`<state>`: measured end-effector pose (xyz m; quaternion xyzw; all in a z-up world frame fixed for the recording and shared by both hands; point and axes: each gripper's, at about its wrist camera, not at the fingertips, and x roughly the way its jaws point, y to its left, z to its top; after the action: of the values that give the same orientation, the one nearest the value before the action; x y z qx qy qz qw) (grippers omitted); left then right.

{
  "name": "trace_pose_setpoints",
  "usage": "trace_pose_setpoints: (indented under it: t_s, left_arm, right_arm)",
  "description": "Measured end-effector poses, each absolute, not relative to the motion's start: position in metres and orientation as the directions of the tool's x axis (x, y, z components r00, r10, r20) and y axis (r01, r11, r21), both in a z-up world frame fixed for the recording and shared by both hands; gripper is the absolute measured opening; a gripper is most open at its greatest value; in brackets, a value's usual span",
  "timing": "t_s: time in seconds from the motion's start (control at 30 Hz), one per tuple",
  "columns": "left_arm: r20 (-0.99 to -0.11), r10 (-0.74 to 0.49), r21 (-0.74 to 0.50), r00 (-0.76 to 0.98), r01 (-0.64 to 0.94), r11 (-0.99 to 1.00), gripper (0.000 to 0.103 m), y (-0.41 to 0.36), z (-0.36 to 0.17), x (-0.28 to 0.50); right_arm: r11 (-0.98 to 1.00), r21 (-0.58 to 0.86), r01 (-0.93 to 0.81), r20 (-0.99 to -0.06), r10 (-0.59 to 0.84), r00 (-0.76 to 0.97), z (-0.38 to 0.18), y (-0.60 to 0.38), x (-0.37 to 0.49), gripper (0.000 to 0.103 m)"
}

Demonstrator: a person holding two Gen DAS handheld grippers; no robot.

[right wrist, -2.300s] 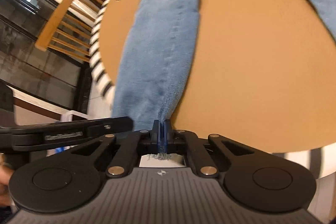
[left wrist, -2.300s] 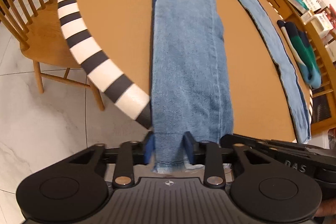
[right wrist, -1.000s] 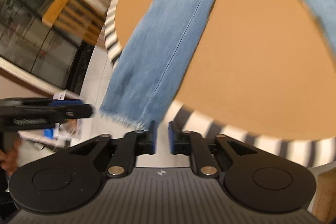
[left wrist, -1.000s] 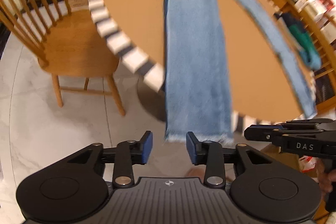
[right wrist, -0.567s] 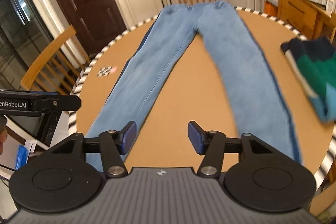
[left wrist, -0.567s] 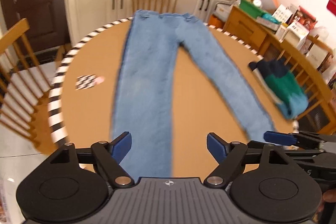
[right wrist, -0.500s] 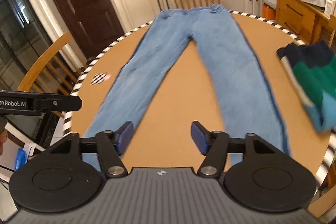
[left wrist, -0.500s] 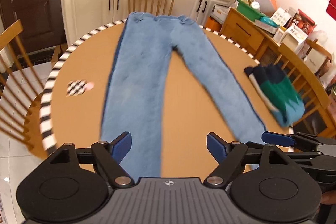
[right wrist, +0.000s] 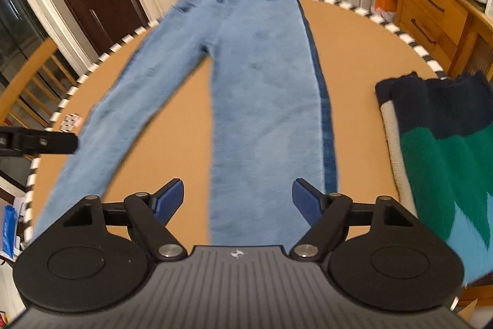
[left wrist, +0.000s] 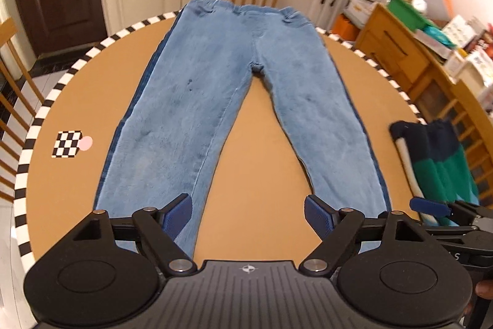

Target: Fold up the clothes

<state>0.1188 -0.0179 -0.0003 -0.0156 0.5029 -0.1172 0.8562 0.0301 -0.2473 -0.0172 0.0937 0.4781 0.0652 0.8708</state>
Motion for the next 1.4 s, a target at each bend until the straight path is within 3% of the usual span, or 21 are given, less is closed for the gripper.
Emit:
trace_pose_setpoints:
  t_s: [0.27,0.6,1.0,1.23,1.4]
  left_arm:
    - [-0.872,-0.177,-0.091,0.455,0.204,0.975,0.083,-0.042,-0.012,0.144]
    - [-0.880,-0.206,-0.113,0.429,0.232,0.966,0.083,-0.057,-0.018,0.160]
    - [-0.865,-0.316,-0.220,0.389,0.272,0.937,0.084,-0.084,-0.040,0.152]
    - [-0.899,-0.265,-0.200,0.348,0.211,0.957,0.084,-0.109,-0.064,0.126]
    - [-0.914,-0.215,-0.179,0.345,0.133,0.975,0.084,-0.129,-0.076,0.110]
  right_arm:
    - [0.963,0.271,0.004,-0.844,0.235,0.481,-0.049,-0.261,0.052,0.079]
    - [0.957,0.285,0.048,-0.854,0.231,0.466,-0.056,-0.266,0.056,0.079]
    - [0.959,0.260,0.109,-0.856,0.177,0.485,-0.040,-0.276,0.037,0.077]
    - [0.966,0.251,0.059,-0.883,0.203,0.423,-0.064,-0.303,0.038,0.062]
    - [0.961,0.276,0.005,-0.890,0.253,0.380,-0.077,-0.332,0.036,0.059]
